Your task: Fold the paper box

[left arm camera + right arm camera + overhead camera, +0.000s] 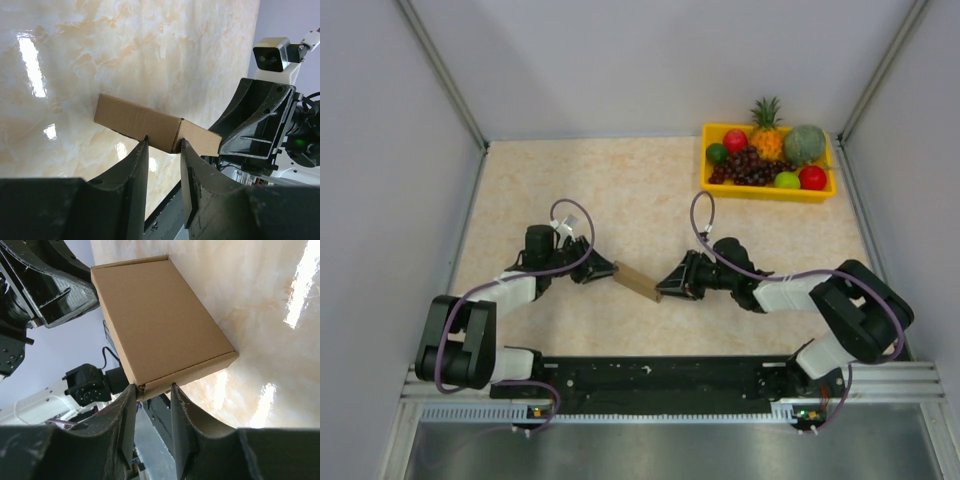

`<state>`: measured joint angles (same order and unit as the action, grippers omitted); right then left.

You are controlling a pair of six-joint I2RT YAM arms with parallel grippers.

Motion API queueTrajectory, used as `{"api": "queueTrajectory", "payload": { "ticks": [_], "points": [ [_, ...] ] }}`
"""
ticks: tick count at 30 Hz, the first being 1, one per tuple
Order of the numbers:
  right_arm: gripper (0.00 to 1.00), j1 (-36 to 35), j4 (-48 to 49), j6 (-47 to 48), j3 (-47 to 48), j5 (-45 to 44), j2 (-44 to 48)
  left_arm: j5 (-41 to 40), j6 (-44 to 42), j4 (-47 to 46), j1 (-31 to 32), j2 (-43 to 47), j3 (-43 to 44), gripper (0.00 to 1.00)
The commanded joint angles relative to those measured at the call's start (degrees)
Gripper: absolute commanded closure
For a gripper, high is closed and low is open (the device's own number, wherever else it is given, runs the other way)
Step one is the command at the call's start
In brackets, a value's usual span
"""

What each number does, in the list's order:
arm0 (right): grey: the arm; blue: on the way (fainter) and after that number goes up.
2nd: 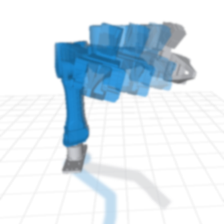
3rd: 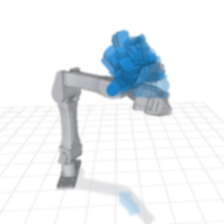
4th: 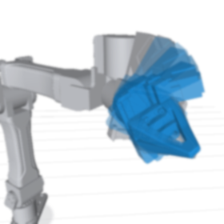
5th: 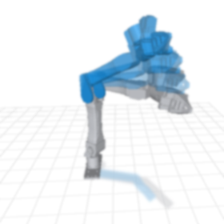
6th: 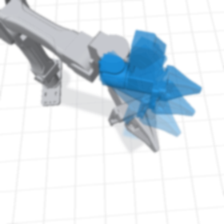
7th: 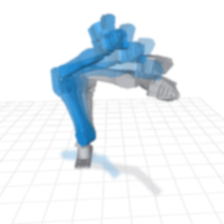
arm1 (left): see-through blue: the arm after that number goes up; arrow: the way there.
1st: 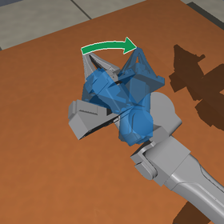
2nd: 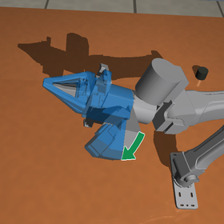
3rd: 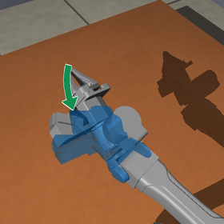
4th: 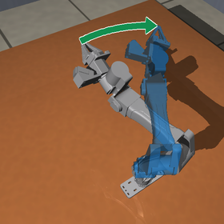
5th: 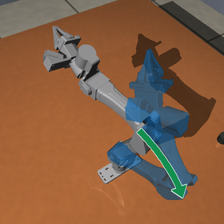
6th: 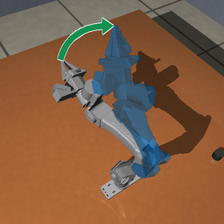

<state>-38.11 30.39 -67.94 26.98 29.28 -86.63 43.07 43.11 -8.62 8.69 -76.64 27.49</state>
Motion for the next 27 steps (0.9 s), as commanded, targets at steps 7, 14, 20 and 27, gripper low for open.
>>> {"api": "queueTrajectory", "payload": {
  "ticks": [7, 14, 20, 27],
  "points": [
    [0.77, -4.9, -8.1, 16.2, -2.3, -20.8, 0.0, -8.6, -4.0, 4.1, 0.5, -3.6, -2.4, 0.73],
    [0.78, -5.4, -6.3, 24.5, -5.9, -22.1, 0.4, -8.3, -5.1, 5.5, 0.5, -3.3, -1.6, 0.73],
    [0.29, -6.0, -26.9, 41.0, 10.3, -16.2, 13.9, -7.5, -6.1, 7.7, 0.5, -1.8, -0.3, 0.74],
    [0.19, -9.6, -36.5, 58.3, 20.8, -15.2, 9.2, -6.8, -6.3, 8.3, 0.6, -1.1, 0.4, 0.74]
  ]
}}
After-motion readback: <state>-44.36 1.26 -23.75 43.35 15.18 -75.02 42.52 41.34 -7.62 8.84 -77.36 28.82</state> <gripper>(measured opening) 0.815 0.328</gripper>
